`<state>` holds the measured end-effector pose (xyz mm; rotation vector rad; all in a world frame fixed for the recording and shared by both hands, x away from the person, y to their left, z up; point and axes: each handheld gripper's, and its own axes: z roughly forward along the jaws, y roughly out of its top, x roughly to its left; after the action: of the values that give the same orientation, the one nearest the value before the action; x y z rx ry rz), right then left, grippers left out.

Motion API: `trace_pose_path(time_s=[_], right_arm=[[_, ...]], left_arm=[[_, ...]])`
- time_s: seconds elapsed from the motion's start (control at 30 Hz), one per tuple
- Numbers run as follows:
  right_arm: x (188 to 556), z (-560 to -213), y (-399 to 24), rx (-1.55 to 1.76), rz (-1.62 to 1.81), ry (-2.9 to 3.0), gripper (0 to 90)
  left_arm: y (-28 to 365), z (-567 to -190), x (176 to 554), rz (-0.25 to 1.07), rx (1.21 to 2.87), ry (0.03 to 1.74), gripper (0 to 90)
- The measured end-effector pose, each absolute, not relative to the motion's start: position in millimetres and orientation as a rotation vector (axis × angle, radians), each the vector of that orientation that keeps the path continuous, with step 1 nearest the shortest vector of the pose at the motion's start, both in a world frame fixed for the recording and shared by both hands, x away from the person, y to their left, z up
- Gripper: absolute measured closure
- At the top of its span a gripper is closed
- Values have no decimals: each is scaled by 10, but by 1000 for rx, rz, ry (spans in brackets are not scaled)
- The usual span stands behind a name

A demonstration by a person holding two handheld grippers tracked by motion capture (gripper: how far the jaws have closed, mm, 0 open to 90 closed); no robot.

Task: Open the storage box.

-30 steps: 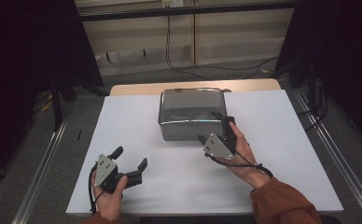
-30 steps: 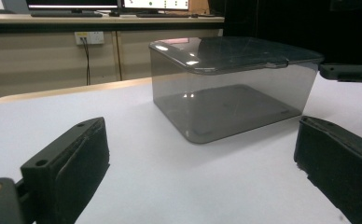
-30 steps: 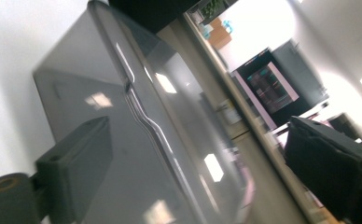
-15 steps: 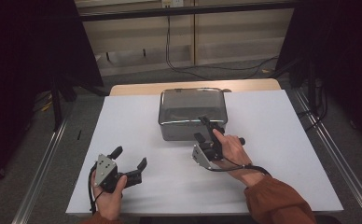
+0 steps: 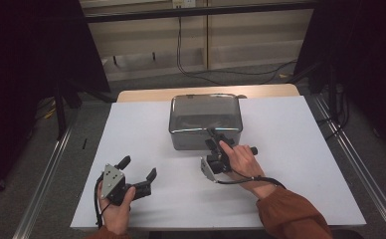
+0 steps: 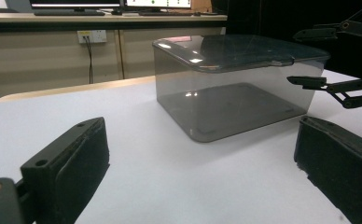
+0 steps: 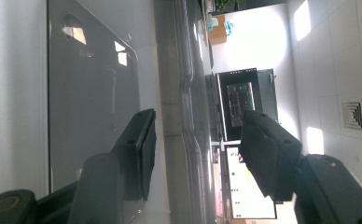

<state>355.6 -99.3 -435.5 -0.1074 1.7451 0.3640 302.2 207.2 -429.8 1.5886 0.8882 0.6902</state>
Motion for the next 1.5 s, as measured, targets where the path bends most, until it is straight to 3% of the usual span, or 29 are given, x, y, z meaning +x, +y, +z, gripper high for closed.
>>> trace_pose_path(time_s=[0.23,0.43,0.73,1.5], right_arm=[[3595,-4395,-985,-115,346,1769,605],[3596,-4403,-975,-101,344,1780,637],[3588,-4350,-954,-96,361,1775,781],[3592,-4298,-963,-91,372,1779,788]], left_arm=[[2063,-4288,3058,697,1603,873,32],[2044,-4268,3082,689,1609,878,33],[2032,-4231,3130,679,1602,848,56],[1912,-4174,3351,609,1638,766,23]])
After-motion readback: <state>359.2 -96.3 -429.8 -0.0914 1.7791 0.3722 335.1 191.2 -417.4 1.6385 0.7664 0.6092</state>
